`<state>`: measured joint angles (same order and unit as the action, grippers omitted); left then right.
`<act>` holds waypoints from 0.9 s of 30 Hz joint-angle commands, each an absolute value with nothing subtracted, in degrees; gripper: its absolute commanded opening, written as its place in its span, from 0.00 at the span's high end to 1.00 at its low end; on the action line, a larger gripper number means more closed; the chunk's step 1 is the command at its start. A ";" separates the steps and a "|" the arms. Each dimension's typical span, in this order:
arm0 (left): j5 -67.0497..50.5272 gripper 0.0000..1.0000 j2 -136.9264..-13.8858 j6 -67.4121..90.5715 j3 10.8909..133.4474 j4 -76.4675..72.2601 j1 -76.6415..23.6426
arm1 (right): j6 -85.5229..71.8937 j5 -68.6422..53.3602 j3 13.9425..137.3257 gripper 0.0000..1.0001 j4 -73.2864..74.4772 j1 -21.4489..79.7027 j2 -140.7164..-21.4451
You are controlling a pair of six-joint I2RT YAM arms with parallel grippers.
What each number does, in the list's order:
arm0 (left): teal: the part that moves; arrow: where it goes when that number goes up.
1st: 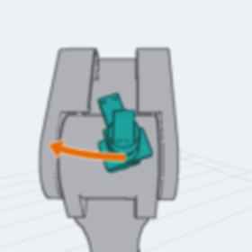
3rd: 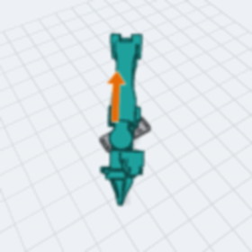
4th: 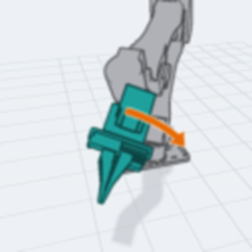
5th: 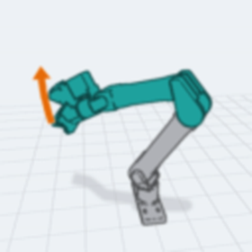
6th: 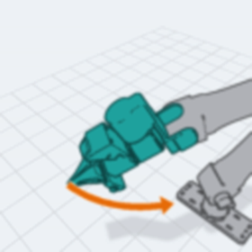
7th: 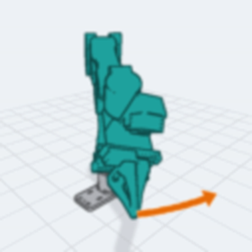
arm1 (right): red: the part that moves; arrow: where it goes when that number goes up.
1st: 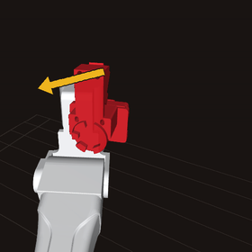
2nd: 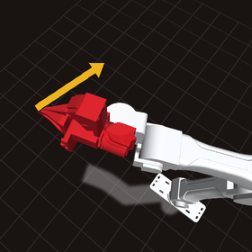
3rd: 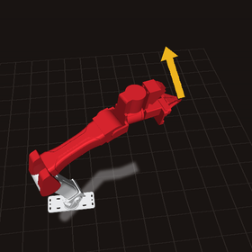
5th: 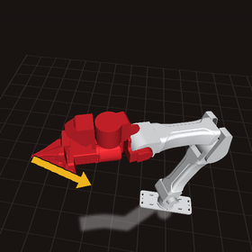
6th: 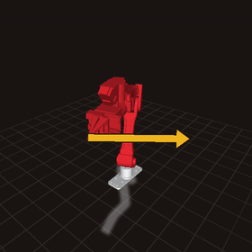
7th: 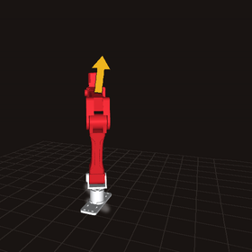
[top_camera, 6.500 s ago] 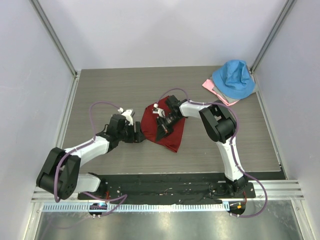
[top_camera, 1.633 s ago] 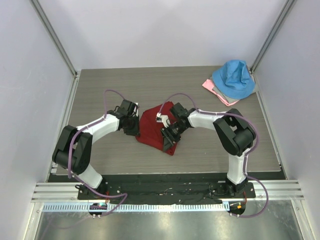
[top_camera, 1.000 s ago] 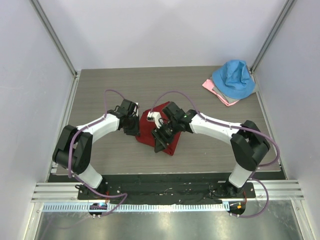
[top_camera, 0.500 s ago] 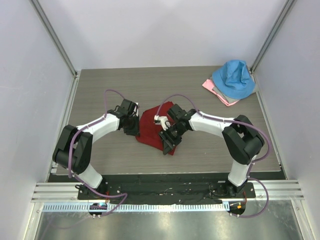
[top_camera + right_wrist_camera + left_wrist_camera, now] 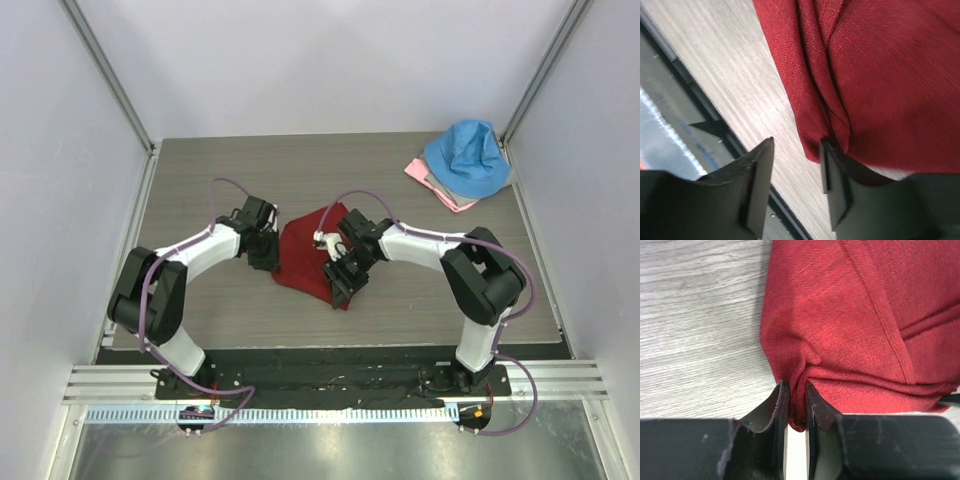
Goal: Fold the napkin, place the utensils inside, and roll it up
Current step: Roll the napkin with the utensil
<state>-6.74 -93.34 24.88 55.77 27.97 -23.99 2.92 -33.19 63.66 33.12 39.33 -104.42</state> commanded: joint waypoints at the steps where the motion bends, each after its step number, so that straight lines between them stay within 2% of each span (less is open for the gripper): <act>1: -8.96 1.00 -94.57 24.87 58.88 32.43 -23.73 | 2.20 -20.25 64.08 0.48 27.36 41.73 -92.75; 2: -9.40 1.00 -94.74 24.96 59.41 32.78 -23.73 | 2.02 -17.00 63.38 0.47 25.25 42.97 -88.29; 3: -9.84 1.00 -94.75 24.87 59.68 33.74 -23.73 | 1.93 -8.18 62.50 0.44 22.70 44.20 -86.42; 7: -10.63 1.00 -95.36 24.70 61.78 36.46 -23.64 | 4.03 11.39 53.03 0.40 2.44 53.15 -80.69; 13: -12.39 1.00 -96.33 23.64 63.10 39.28 -22.85 | 10.35 26.16 49.40 0.40 -15.43 64.59 -88.65; 17: -13.71 1.00 -96.77 23.12 63.46 40.25 -21.89 | 14.85 29.00 49.74 0.40 -21.79 68.20 -95.09; 27: -16.70 1.00 -98.35 22.68 64.51 40.78 -20.57 | 17.31 26.10 49.48 0.40 -29.79 70.40 -102.04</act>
<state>-14.22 -97.84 23.53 62.17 39.27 -21.23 15.49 24.62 49.01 -21.19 69.67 -100.07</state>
